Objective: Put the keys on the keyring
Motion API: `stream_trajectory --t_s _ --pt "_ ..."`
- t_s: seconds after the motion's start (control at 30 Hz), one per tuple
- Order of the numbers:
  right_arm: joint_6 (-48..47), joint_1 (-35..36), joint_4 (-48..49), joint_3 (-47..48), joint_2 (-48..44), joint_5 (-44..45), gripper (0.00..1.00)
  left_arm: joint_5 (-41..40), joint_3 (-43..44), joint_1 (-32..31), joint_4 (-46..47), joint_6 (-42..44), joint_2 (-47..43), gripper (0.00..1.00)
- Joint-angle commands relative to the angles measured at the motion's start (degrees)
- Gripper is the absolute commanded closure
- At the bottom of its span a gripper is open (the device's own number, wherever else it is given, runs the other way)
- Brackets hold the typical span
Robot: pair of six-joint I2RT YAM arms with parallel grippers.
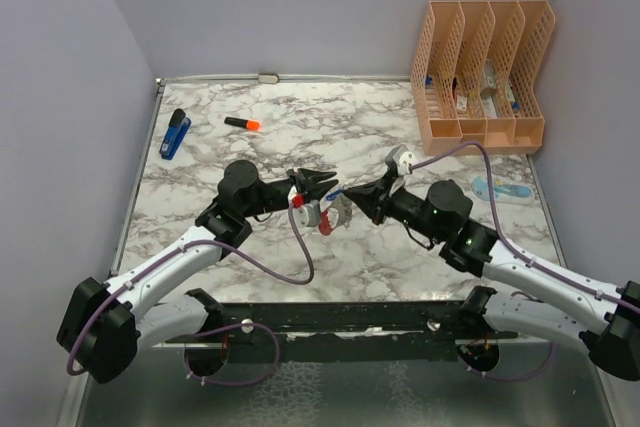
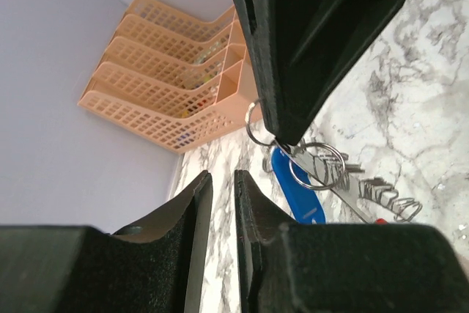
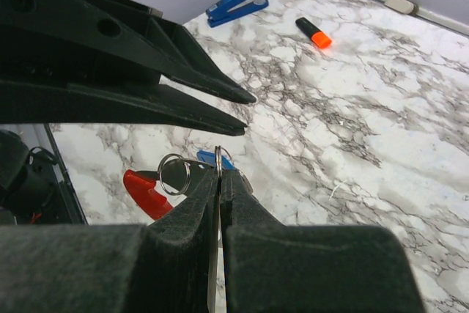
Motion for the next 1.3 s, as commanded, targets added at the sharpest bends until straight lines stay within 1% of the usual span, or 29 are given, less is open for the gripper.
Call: stream_trajectory --t_s 0.0,0.07,0.23,0.37,0.47,0.57,0.63,0.8,0.87,0.93,1.03,1.13,1.27 --pt "2.8 0.4 -14.5 9.8 5.1 7.2 0.99 -5.2 2.8 2.0 -0.1 -0.9 1.5 0.77" --pt "4.4 0.4 -21.2 15.1 8.7 8.6 0.99 -6.7 4.7 4.0 -0.3 -3.7 2.9 0.76" --pt "6.9 -0.9 -30.8 24.6 16.3 7.8 0.99 -7.4 9.8 11.8 -0.6 -12.9 7.1 0.72" --pt "7.5 -4.1 -41.7 33.1 24.2 3.4 0.99 -7.4 13.7 17.1 -2.2 -18.4 10.1 0.7" --pt "7.4 -6.9 -46.0 36.3 28.6 -0.3 0.99 -7.5 15.7 20.0 -4.0 -20.7 11.1 0.7" --pt "6.5 -8.5 -49.0 39.1 30.9 -1.7 0.99 -7.6 16.3 21.9 -4.8 -22.6 11.2 0.69" --pt "5.8 -8.9 -53.2 41.3 31.4 -1.7 0.99 -7.8 16.3 22.7 -5.1 -23.5 11.2 0.69" --pt "6.1 -9.3 -61.5 40.7 28.2 -3.4 0.99 -7.2 15.4 23.7 -5.5 -25.2 11.1 0.69" --pt "6.3 -9.3 -62.0 38.7 27.5 -4.4 0.99 -6.7 15.1 23.8 -5.5 -25.5 10.9 0.68" --pt "6.1 -9.4 -60.5 36.8 28.3 -4.9 0.99 -6.4 14.8 23.8 -5.5 -25.8 10.9 0.68" --pt "5.6 -9.5 -56.2 35.1 32.9 -6.0 0.99 -6.0 14.5 23.8 -6.0 -26.1 10.9 0.67" --pt "4.5 -9.6 -52.6 35.2 37.8 -7.7 0.99 -6.1 14.2 23.8 -7.1 -25.9 10.3 0.67" --pt "2.5 -9.6 -49.7 37.7 42.4 -7.7 0.99 -6.4 13.8 24.0 -7.9 -25.3 9.6 0.67"
